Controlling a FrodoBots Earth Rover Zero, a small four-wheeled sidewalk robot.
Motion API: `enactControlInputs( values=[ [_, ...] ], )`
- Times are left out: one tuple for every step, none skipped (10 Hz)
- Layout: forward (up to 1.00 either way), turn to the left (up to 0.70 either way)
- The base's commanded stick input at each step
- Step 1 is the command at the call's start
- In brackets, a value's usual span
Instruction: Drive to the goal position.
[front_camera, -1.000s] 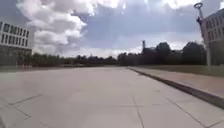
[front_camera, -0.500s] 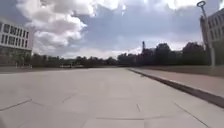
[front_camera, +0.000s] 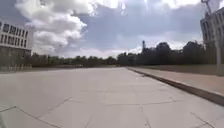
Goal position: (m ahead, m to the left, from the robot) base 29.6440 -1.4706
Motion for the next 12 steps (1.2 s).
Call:
enactControlInputs(
  values=[
    [0.70,0.00],
    [0.70,0.00],
    [0.70,0.00],
    [0.70,0.00],
    [0.70,0.00],
    [0.70,0.00],
    [0.70,0.00],
    [0.70,0.00],
    [0.70,0.00],
    [0.70,0.00],
    [0.70,0.00],
    [0.70,0.00]
  ],
)
